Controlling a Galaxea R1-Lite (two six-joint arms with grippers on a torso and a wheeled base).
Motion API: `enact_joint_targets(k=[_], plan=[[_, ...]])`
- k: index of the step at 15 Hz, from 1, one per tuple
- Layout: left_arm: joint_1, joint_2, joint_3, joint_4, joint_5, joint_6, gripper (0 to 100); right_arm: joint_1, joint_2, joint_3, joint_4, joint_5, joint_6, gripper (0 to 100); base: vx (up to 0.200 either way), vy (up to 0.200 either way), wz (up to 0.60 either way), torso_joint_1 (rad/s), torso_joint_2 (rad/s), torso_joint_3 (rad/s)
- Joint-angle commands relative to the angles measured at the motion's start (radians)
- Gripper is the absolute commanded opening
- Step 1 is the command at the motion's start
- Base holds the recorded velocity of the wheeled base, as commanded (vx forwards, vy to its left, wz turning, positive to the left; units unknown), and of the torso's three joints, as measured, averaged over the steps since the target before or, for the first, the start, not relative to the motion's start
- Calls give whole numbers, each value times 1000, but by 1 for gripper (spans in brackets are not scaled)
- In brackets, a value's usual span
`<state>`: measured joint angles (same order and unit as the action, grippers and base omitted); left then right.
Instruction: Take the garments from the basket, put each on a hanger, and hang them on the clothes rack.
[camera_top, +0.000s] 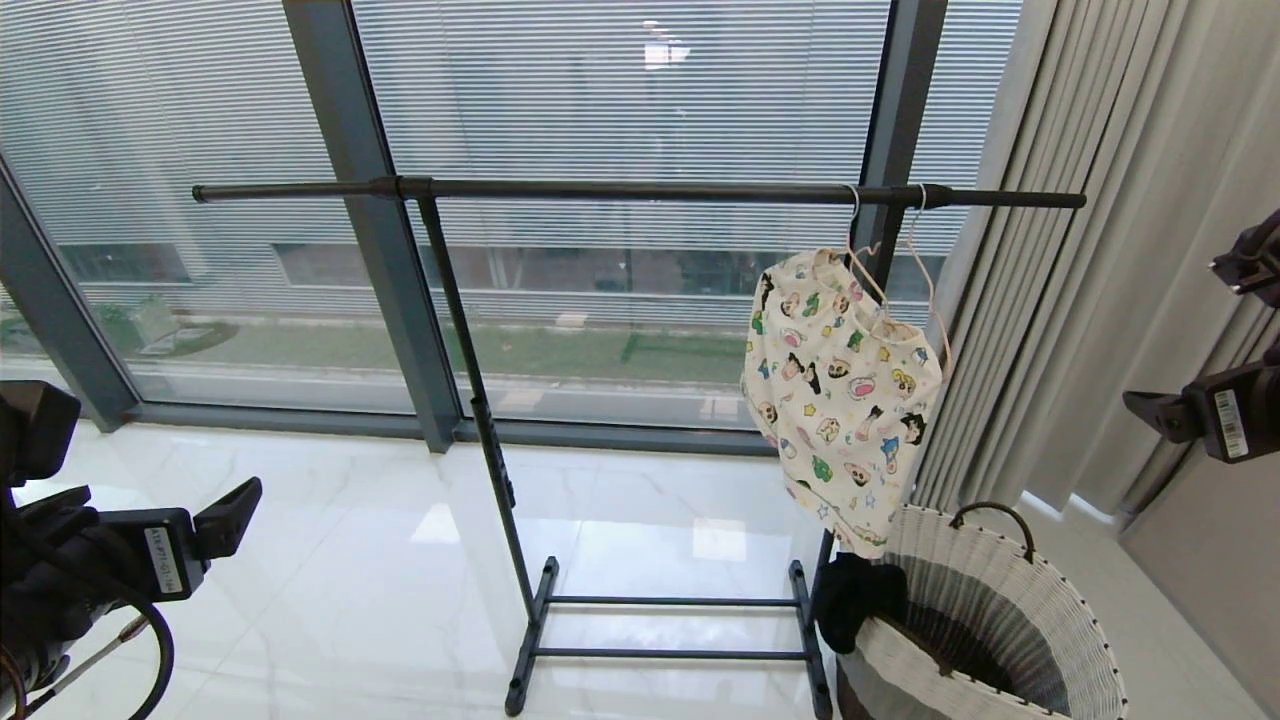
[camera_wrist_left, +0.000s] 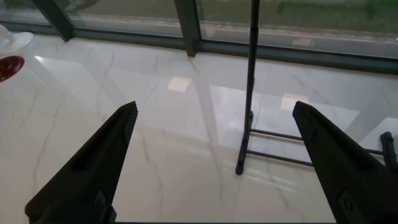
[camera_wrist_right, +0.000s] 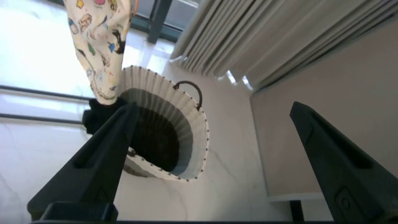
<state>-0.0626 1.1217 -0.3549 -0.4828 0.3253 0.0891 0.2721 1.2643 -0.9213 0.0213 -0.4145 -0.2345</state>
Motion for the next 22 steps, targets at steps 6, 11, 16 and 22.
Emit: enact_joint_targets(k=[6, 11, 16, 22], plan=[[1, 1, 10, 0, 1, 1, 100, 2, -9, 62, -24, 0, -5, 100, 0, 0, 0, -159, 357, 198], [1, 1, 19, 0, 4, 1, 100, 6, -14, 111, -72, 0, -46, 100, 0, 0, 0, -223, 508, 285], [23, -17, 17, 0, 4, 1, 100, 6, -19, 213, -169, 0, -68, 100, 0, 0, 0, -202, 484, 283], [21, -17, 19, 0, 6, 18, 100, 4, -22, 254, -213, 0, -74, 100, 0, 0, 0, -177, 466, 286]])
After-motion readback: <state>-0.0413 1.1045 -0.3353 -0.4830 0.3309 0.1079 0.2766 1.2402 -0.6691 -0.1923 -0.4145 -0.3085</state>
